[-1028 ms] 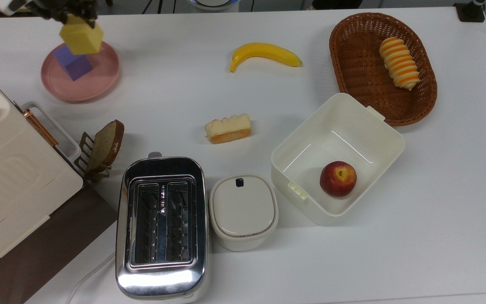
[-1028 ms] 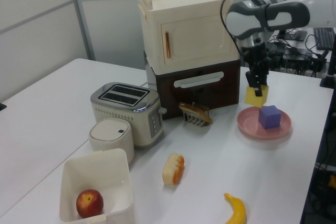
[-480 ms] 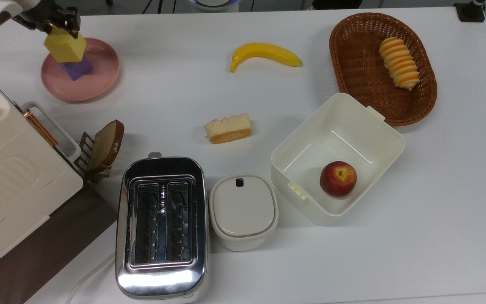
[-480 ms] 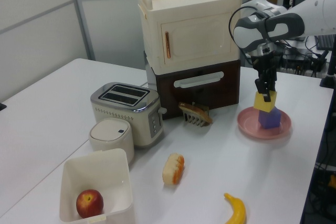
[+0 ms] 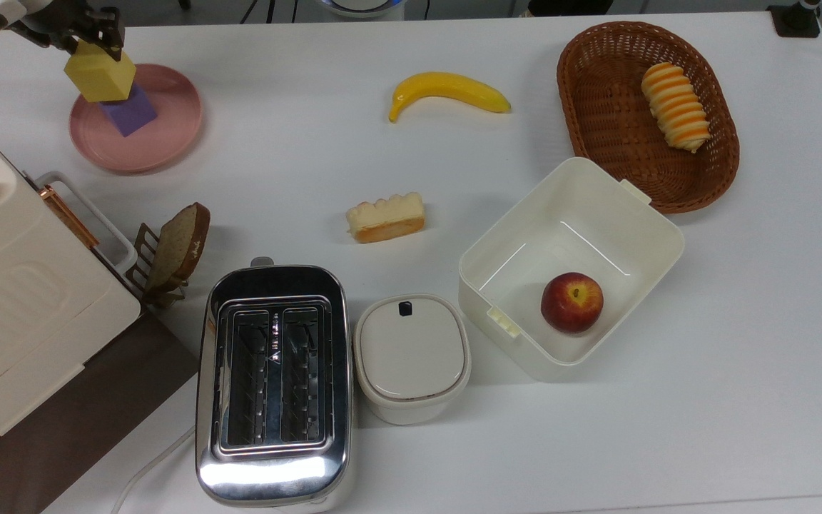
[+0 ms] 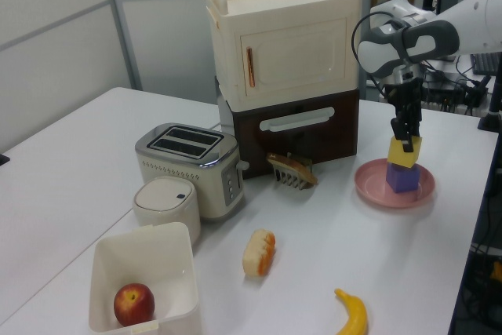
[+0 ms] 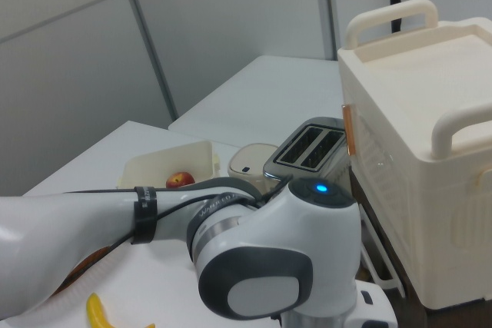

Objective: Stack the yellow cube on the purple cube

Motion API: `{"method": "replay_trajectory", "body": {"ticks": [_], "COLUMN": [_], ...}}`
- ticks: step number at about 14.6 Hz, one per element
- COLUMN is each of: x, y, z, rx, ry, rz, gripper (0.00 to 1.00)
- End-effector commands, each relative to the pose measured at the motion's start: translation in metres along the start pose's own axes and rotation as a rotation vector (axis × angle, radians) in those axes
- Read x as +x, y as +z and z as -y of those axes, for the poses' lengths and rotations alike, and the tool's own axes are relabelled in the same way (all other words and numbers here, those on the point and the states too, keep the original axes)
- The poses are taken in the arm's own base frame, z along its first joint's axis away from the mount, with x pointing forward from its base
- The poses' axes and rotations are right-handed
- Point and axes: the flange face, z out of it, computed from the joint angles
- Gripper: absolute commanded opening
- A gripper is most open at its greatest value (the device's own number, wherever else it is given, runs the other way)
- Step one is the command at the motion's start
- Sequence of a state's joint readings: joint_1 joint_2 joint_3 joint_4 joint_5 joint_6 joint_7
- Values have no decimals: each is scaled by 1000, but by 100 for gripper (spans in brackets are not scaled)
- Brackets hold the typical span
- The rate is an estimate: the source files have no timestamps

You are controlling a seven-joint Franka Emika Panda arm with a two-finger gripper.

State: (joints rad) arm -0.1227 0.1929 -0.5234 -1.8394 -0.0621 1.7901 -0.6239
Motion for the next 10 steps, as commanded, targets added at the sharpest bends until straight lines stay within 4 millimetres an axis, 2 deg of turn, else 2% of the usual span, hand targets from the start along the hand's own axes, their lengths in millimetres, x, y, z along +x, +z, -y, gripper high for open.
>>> {"method": "replay_trajectory", "body": {"ticks": [1,2,4,7,8,10], "x": [-3,-3,-3,-7,-12,-14], "y": [4,4,2,-14,-32,-66], "z": [0,0,1,8,11,34], "rx": [-13,-13,-14,-4,-2,1], "ry": [-12,-11,-12,-19,-23,-34], "rz": [-11,-11,-13,-18,-28,-43], "gripper": [95,100,100,100,100,100]}}
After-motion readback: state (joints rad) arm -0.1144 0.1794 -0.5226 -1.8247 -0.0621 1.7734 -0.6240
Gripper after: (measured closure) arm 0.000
